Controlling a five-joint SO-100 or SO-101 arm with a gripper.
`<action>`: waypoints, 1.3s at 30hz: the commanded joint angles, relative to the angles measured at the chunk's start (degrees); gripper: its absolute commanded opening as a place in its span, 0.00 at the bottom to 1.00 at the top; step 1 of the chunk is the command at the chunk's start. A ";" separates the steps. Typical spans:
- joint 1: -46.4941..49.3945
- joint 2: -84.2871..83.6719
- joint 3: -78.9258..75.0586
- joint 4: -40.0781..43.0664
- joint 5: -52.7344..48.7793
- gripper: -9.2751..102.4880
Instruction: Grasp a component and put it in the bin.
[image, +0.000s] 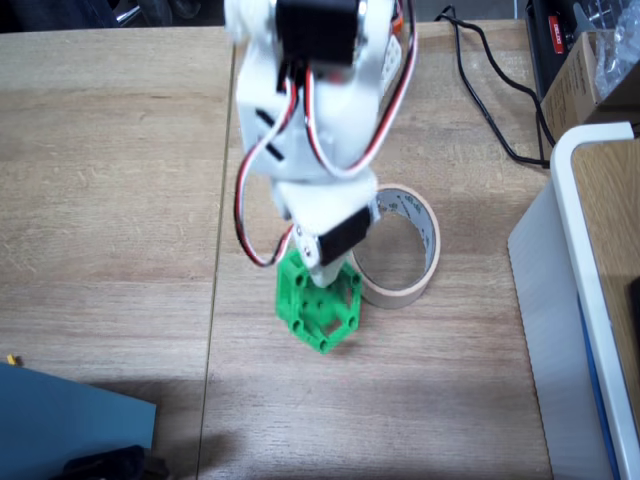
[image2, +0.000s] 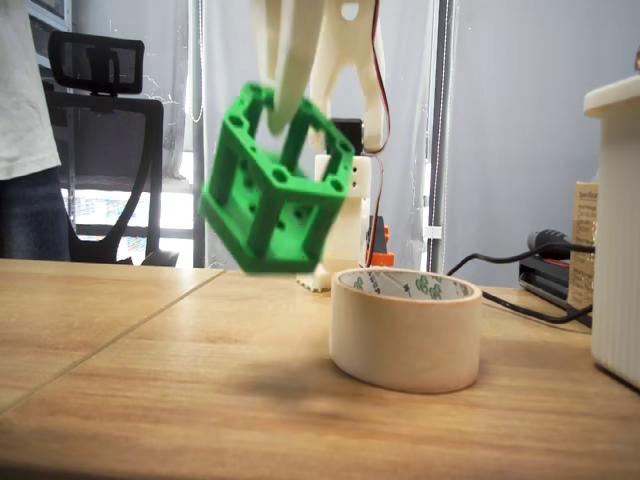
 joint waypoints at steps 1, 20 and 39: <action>-0.26 7.38 -0.62 -0.79 0.09 0.08; -21.01 7.73 0.53 0.09 0.18 0.08; -21.53 9.23 16.61 0.26 0.18 0.08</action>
